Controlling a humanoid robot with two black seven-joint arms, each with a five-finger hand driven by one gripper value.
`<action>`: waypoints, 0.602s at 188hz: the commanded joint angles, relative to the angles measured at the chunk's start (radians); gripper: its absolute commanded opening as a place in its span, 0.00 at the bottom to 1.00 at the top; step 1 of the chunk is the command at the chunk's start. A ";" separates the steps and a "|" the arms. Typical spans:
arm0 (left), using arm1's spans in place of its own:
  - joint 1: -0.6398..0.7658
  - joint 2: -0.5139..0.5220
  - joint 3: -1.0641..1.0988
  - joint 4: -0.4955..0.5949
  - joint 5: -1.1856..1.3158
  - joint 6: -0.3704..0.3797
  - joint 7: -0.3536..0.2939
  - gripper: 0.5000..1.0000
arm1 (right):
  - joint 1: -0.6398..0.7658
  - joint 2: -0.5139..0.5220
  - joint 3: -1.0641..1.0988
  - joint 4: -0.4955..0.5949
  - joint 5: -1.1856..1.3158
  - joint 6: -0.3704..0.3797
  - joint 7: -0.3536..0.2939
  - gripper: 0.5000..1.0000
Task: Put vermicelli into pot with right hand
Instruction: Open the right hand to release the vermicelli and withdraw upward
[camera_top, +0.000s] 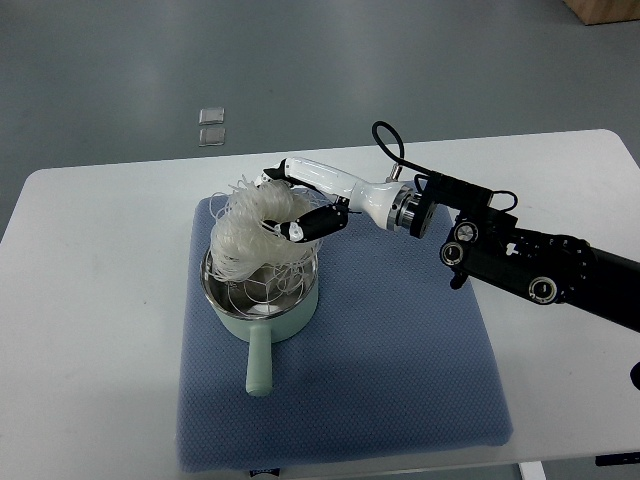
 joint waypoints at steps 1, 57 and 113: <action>0.001 0.000 0.000 0.000 0.000 0.000 0.001 1.00 | -0.004 0.001 -0.006 0.000 0.002 0.004 0.000 0.72; -0.001 0.000 0.000 0.000 0.000 0.000 -0.001 1.00 | -0.001 -0.027 -0.003 -0.011 0.014 0.011 0.002 0.79; -0.001 0.000 0.000 0.000 0.000 0.000 0.001 1.00 | 0.001 -0.086 -0.004 -0.100 0.340 0.147 -0.012 0.79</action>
